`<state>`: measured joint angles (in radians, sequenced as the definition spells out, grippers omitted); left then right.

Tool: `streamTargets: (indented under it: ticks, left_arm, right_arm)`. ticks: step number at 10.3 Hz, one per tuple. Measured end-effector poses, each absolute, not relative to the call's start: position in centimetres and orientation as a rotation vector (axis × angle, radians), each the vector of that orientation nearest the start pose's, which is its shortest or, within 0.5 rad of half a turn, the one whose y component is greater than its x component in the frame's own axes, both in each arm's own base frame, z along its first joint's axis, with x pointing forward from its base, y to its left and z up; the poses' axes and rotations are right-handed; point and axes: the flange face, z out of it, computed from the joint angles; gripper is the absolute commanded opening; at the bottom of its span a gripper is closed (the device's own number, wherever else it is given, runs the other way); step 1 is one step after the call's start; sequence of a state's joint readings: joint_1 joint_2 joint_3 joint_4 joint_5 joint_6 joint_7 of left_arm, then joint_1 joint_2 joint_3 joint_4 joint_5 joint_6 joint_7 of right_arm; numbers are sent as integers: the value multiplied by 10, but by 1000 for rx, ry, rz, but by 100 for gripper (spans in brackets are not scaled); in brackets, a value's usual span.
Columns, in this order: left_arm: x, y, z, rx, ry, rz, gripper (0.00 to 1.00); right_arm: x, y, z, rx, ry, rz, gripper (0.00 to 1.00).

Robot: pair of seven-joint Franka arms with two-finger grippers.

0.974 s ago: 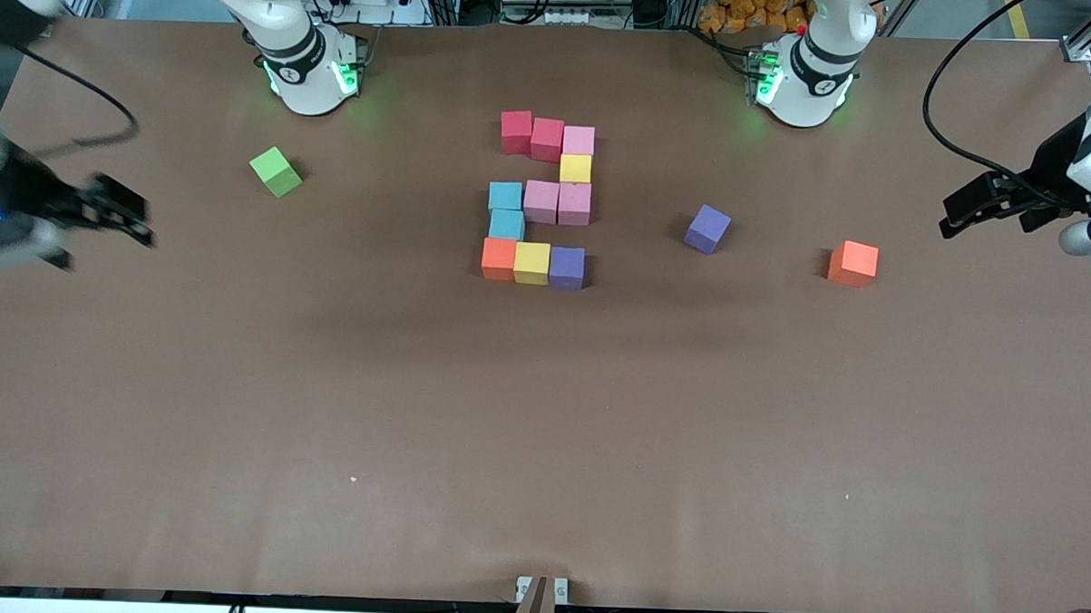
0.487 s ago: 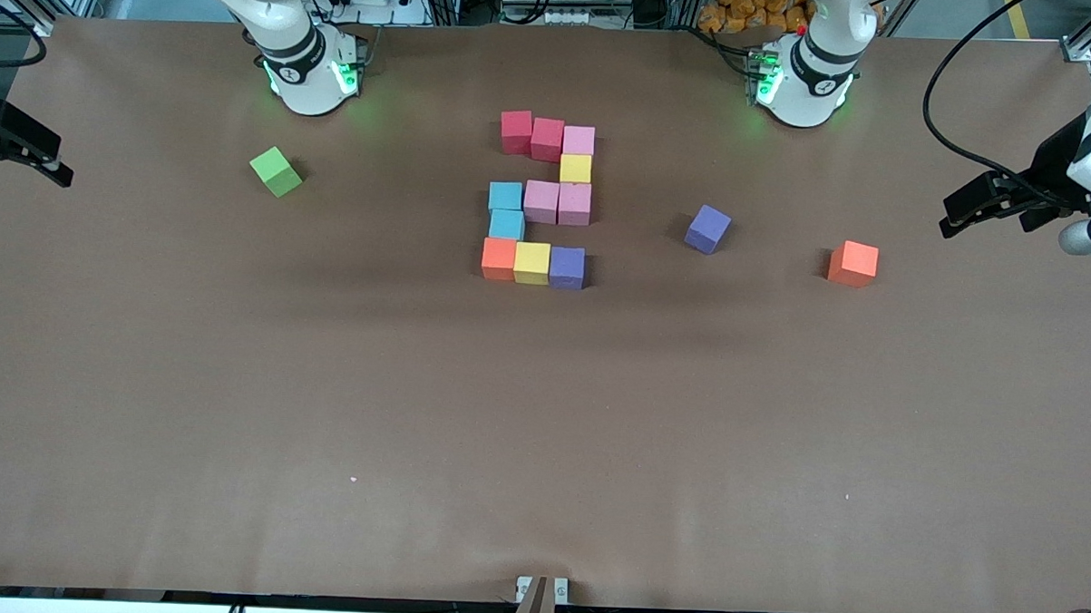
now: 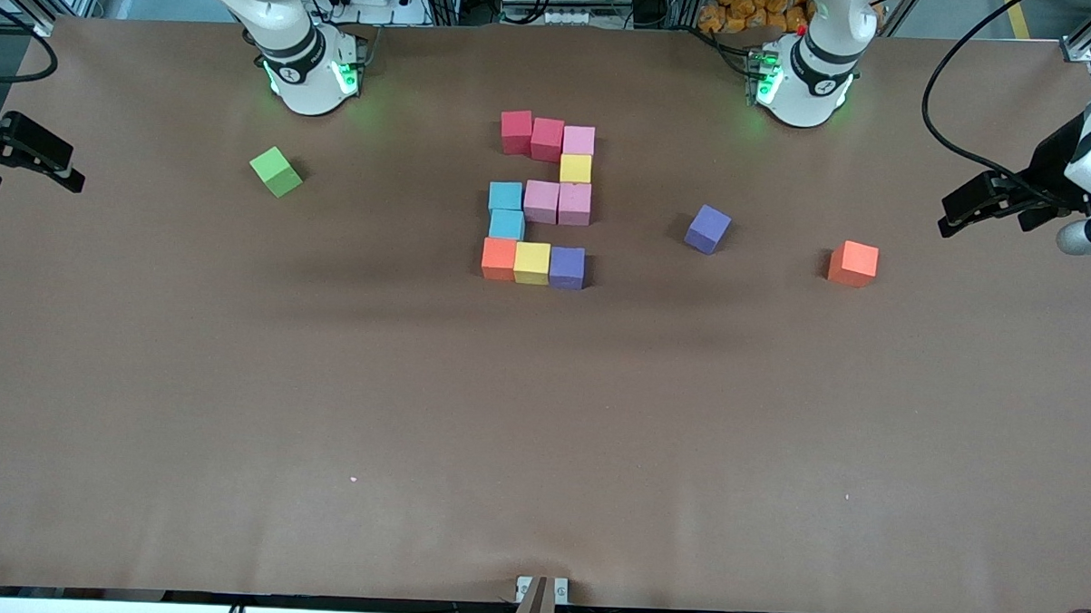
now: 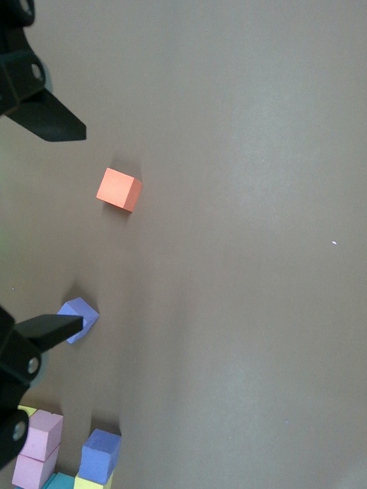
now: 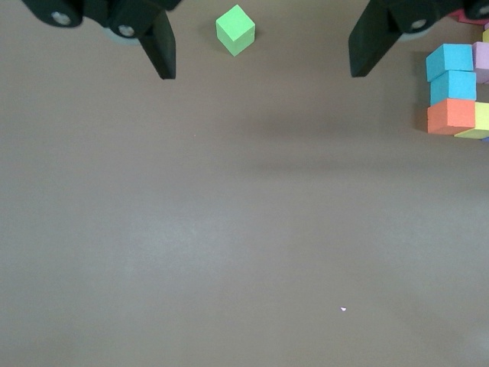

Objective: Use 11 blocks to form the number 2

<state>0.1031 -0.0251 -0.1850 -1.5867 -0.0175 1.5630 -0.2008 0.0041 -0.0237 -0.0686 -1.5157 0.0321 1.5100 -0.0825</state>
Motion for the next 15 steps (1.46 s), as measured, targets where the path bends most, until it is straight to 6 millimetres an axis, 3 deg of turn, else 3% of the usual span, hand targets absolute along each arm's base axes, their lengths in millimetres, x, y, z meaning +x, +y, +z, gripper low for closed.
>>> streamTargets:
  ticks: [7,12,15]
  left_arm:
    - [543,-54,629,-3149,-171,5,100]
    - [540,-72,630,-3151,-128,3,100]
    - [540,-70,632,-3151,-147,-3,100]
  right_arm:
    - [543,-36,657,-3146,-35,-45,100]
    - [545,-40,655,-3146,-43,-51,100]
    - [545,-46,654,-3147,-39,-52,100]
